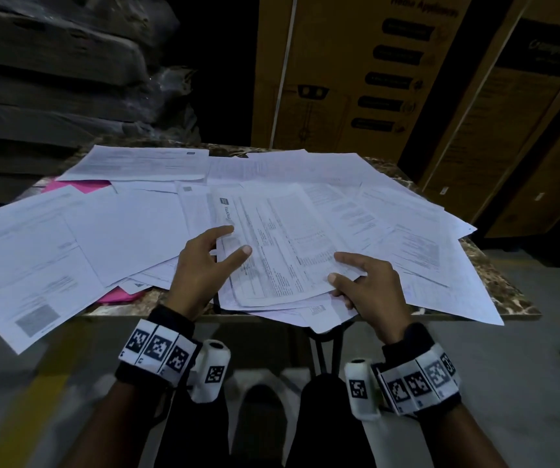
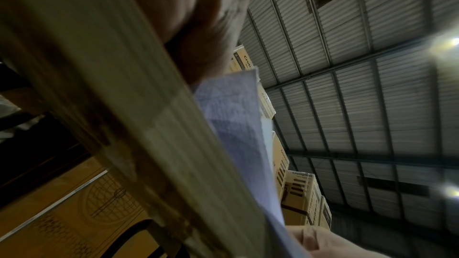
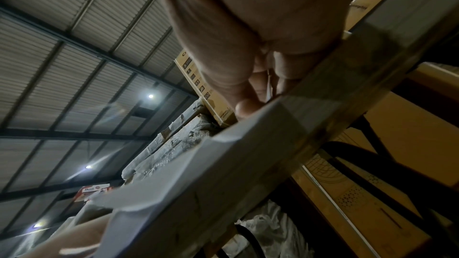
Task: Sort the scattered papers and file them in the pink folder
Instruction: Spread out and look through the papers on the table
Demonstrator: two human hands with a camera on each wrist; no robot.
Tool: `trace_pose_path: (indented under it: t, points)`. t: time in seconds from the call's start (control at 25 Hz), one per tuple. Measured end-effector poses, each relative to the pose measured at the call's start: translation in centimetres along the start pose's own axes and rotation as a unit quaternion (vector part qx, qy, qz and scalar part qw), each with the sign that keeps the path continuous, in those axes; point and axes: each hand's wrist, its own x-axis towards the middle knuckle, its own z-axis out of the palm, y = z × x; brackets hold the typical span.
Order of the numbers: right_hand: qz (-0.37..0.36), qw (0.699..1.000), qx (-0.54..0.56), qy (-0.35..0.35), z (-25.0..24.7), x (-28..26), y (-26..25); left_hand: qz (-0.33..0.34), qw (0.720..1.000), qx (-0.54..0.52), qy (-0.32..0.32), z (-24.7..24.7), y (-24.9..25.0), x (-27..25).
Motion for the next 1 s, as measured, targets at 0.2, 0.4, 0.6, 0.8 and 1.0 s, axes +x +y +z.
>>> trace_pose_path:
  t: [0.2, 0.4, 0.6, 0.8, 1.0]
  points:
    - [-0.025, 0.999, -0.027, -0.035, -0.9, 0.3, -0.6, -0.013, 0.999, -0.049, -0.001, 0.0, -0.6, 0.0]
    - [-0.042, 0.998, -0.050, -0.018, -3.6, 2.8, -1.6, -0.036, 0.981, -0.175, 0.069, -0.2, -0.8, -0.1]
    - [0.032, 0.998, -0.022, -0.049, -6.4, 8.0, -1.4, -0.059, 0.973, -0.186, 0.123, -0.2, -1.3, 0.4]
    - [0.092, 0.988, -0.120, -0.021, -7.4, 13.3, -0.7, -0.052, 0.976, -0.176, 0.117, -0.1, -1.5, 0.4]
    - [0.101, 0.946, -0.303, -0.046, -6.6, 15.8, -0.5, -0.053, 0.976, -0.184, 0.103, -0.2, -1.7, 0.4]
